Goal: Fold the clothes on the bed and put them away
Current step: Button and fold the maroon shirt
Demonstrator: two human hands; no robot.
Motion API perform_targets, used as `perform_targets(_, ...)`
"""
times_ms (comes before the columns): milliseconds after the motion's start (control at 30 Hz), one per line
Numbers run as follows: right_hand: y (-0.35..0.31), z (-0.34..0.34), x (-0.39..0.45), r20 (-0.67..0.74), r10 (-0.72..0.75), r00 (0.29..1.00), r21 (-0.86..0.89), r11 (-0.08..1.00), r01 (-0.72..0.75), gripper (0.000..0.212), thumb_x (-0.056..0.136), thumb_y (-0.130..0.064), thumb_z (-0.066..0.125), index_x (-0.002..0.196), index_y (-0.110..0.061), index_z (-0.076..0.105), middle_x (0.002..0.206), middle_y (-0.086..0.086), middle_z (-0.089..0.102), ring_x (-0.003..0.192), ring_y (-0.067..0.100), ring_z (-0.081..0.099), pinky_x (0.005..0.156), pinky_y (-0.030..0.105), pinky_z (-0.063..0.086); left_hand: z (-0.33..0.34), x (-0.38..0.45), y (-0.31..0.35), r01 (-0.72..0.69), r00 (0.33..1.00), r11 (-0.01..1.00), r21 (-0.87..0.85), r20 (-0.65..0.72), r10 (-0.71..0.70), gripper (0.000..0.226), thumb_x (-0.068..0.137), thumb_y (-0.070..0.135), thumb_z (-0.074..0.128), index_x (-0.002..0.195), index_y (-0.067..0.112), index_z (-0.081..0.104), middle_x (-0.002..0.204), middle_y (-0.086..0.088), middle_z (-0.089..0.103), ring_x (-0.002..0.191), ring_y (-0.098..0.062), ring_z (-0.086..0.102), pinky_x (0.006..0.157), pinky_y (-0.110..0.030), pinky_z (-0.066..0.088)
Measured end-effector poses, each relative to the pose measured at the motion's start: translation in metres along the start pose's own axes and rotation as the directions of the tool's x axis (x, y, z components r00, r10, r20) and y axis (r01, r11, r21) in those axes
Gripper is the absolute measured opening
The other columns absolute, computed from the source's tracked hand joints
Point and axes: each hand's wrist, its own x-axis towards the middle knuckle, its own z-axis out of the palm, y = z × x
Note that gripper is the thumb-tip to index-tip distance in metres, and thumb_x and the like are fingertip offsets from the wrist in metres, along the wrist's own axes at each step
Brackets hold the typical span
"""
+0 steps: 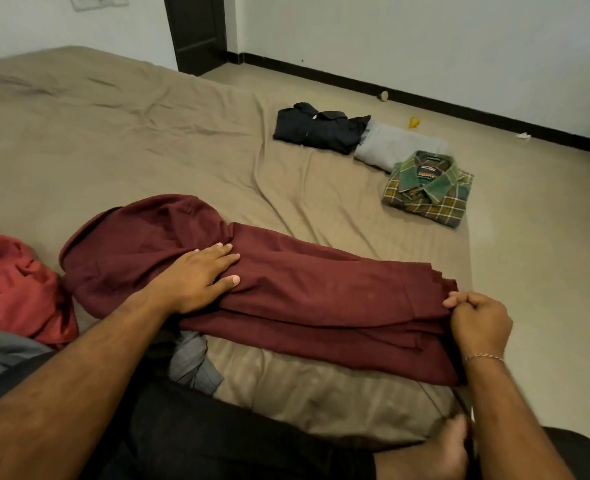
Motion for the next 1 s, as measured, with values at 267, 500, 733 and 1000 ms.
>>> perform_targets(267, -0.016, 0.034, -0.006, 0.472, -0.331, 0.817, -0.439, 0.715, 0.543, 0.053, 0.100, -0.040, 0.056, 0.150, -0.023, 0.051, 0.163, 0.012, 0.038, 0.149, 0.032, 0.034, 0.122, 0.052, 0.027, 0.017, 0.021, 0.120, -0.191, 0.963, 0.972, 0.140, -0.163, 0.212, 0.077, 0.098, 0.066, 0.022, 0.165, 0.026, 0.022, 0.175, -0.002, 0.008, 0.161, -0.016, 0.002, 0.129, -0.046, 0.006)
perform_targets(500, 0.003, 0.013, -0.011, 0.210, -0.073, 0.975, -0.404, 0.902, 0.155, 0.095, 0.073, -0.069, 0.075, 0.151, -0.026, 0.041, 0.160, 0.009, 0.038, 0.144, 0.035, 0.039, 0.117, 0.050, 0.039, 0.079, 0.059, 0.264, -0.277, 0.955, 0.961, -0.025, -0.121, 0.272, 0.078, 0.103, 0.055, 0.037, 0.167, 0.021, 0.010, 0.175, -0.003, -0.001, 0.161, -0.017, -0.007, 0.129, -0.051, 0.000)
perform_targets(733, 0.005, -0.002, 0.005, 0.292, 0.190, 0.937, -0.127, 0.979, -0.159, 0.078, 0.074, -0.046, 0.089, 0.139, -0.015, 0.058, 0.116, 0.004, 0.071, 0.109, 0.028, 0.068, 0.100, 0.041, 0.053, 0.115, 0.065, 0.265, -0.296, 0.946, 0.950, 0.099, -0.106, 0.306, 0.077, 0.104, 0.061, 0.025, 0.167, 0.019, 0.007, 0.175, -0.003, 0.002, 0.161, -0.015, -0.007, 0.129, -0.053, -0.002)
perform_targets(1000, -0.002, 0.016, 0.013, 0.434, -0.041, 0.900, -0.189, 0.973, 0.136, 0.027, 0.078, -0.038, 0.084, 0.097, -0.021, 0.074, 0.108, 0.003, 0.068, 0.104, 0.027, 0.065, 0.098, 0.038, 0.052, 0.111, 0.065, 0.264, -0.309, 0.945, 0.948, 0.078, -0.089, 0.315, 0.078, 0.104, 0.062, 0.023, 0.167, 0.020, 0.006, 0.175, 0.001, -0.003, 0.159, -0.011, -0.014, 0.129, -0.051, -0.005)
